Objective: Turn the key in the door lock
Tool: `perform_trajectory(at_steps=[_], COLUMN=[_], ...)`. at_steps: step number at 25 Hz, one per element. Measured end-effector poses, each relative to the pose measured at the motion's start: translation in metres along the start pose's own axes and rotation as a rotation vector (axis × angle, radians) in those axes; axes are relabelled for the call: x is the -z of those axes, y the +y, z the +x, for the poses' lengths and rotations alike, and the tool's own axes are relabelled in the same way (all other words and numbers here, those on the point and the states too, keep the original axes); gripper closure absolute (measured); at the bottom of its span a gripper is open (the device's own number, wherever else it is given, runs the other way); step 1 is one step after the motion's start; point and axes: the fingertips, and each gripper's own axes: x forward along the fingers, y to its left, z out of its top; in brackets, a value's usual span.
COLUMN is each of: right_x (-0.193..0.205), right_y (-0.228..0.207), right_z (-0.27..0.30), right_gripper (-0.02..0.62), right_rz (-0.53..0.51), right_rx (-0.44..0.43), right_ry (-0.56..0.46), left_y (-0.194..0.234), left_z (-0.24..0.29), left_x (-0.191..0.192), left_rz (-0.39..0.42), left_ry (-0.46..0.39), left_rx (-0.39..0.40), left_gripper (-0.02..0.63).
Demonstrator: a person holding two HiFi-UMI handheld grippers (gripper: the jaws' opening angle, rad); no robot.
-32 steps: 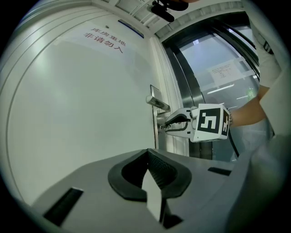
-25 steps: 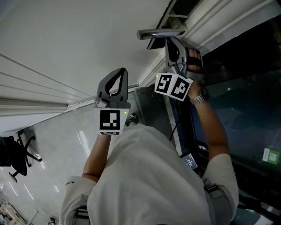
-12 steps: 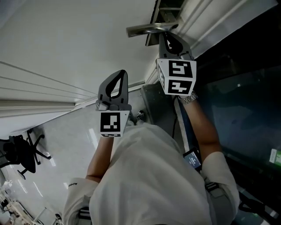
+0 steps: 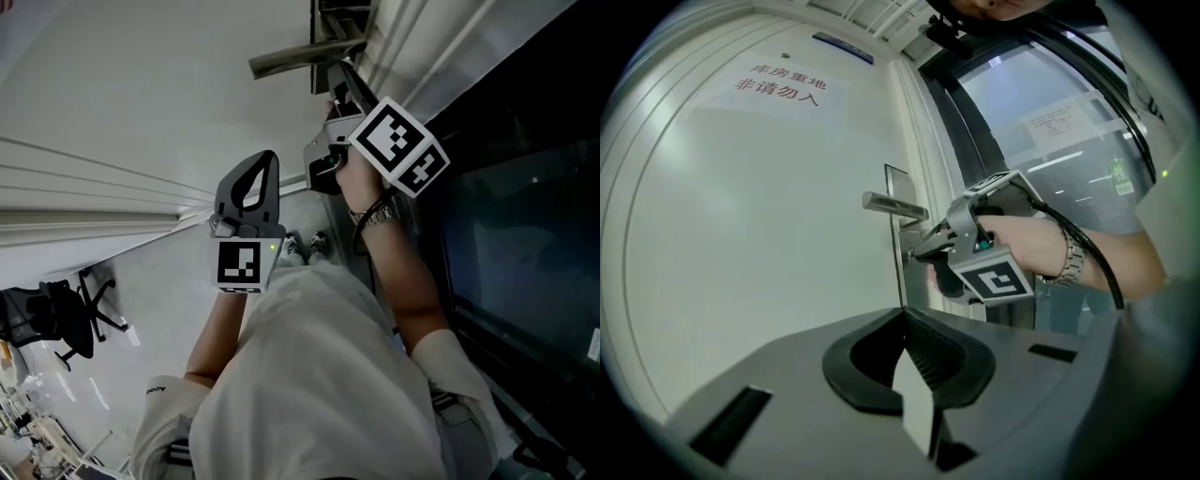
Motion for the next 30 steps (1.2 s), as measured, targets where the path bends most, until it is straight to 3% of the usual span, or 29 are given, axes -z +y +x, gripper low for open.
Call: perform_trajectory(at_steps=[2, 4, 8, 15, 19, 30], right_x=[0.0, 0.001, 0.004, 0.009, 0.002, 0.019], right_y=[0.002, 0.001, 0.003, -0.002, 0.005, 0.009], right_z=[0.0, -0.001, -0.01, -0.018, -0.016, -0.002], right_gripper=[0.583, 0.58, 0.466, 0.462, 0.462, 0.463], right_rz=[0.05, -0.092, -0.623, -1.528, -1.977, -2.423], right_rx=[-0.036, -0.047, -0.022, 0.107, 0.218, 0.224], right_ry=[0.002, 0.042, 0.101, 0.217, 0.141, 0.159], left_y=[-0.002, -0.005, -0.006, -0.005, -0.003, 0.01], left_z=[0.0, 0.001, 0.001, 0.003, 0.003, 0.002], left_x=[-0.001, 0.0, 0.0, -0.004, -0.005, -0.006], left_rz=[0.004, 0.003, -0.006, -0.033, -0.058, -0.098], left_ry=[0.0, -0.001, -0.007, -0.035, -0.053, -0.095], left_rx=[0.004, 0.008, 0.013, 0.023, 0.023, 0.012], left_gripper=[0.597, 0.597, 0.597, 0.597, 0.597, 0.597])
